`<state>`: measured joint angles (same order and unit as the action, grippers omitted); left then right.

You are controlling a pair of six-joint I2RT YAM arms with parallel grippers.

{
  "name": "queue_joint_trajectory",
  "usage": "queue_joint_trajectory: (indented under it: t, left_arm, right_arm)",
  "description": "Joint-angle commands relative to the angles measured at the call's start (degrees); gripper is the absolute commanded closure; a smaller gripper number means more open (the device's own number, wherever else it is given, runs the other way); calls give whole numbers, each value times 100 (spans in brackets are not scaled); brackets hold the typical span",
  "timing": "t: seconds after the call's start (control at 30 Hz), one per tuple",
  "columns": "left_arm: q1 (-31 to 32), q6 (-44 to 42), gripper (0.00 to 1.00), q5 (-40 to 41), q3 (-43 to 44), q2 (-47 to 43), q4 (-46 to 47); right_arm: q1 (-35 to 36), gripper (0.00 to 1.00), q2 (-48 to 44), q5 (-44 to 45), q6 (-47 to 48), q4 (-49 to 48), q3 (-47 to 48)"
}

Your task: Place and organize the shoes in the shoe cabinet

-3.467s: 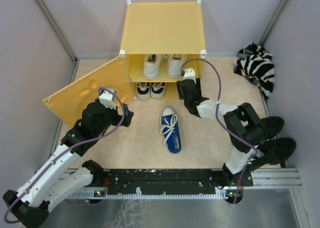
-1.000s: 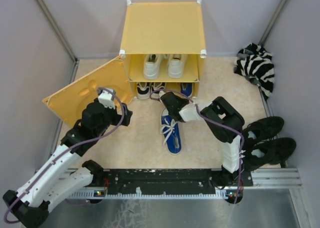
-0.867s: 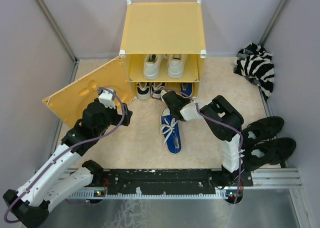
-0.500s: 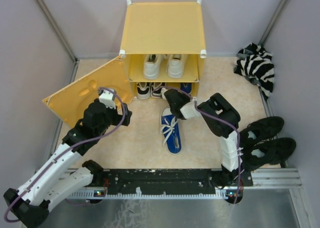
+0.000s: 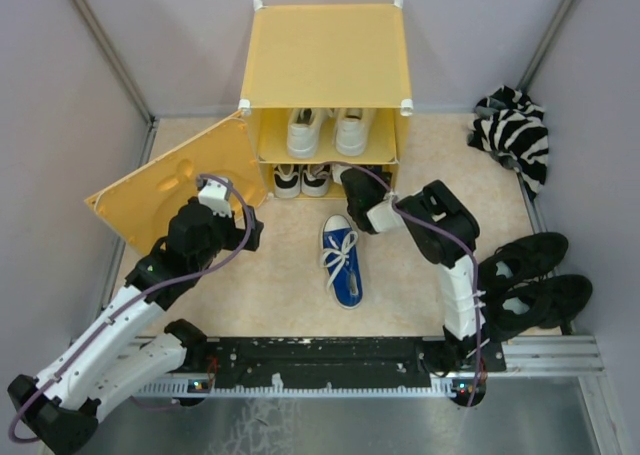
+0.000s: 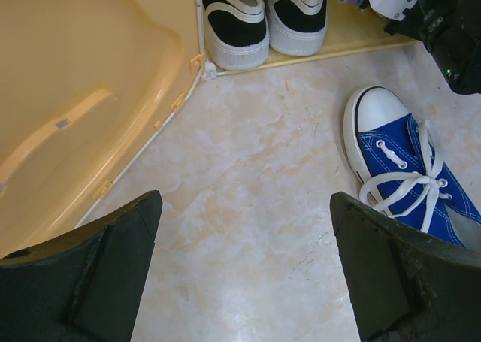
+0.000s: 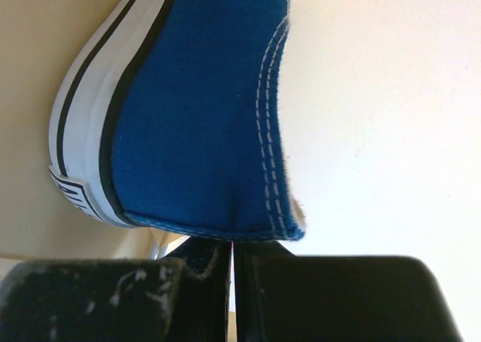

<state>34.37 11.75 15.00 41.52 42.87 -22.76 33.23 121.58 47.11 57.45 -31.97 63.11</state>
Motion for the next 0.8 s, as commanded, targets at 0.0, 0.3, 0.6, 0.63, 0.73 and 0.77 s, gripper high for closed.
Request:
queue_joint_trajectory:
  t: [0.0, 0.3, 0.6, 0.63, 0.73, 0.77]
  left_arm:
    - [0, 10, 1, 49, -35, 13, 60]
    - [0, -15, 1, -31, -32, 92, 88]
    - [-8, 3, 1, 6, -46, 93, 71]
    - [-5, 7, 1, 11, -51, 92, 63]
    - [-9, 20, 1, 22, -47, 81, 54]
    - [-7, 23, 1, 38, -54, 74, 53]
  right_arm:
    - [115, 100, -342, 5, -63, -453, -123]
    - [654, 100, -997, 28, -770, 328, -524]
    - [844, 100, -1011, -1017, -1500, 1498, -185]
    - [843, 100, -944, -1050, -1470, 1513, -93]
    - [807, 100, -662, -1196, -1335, 1414, 154]
    - [781, 100, -575, -1272, -1325, 1417, 244]
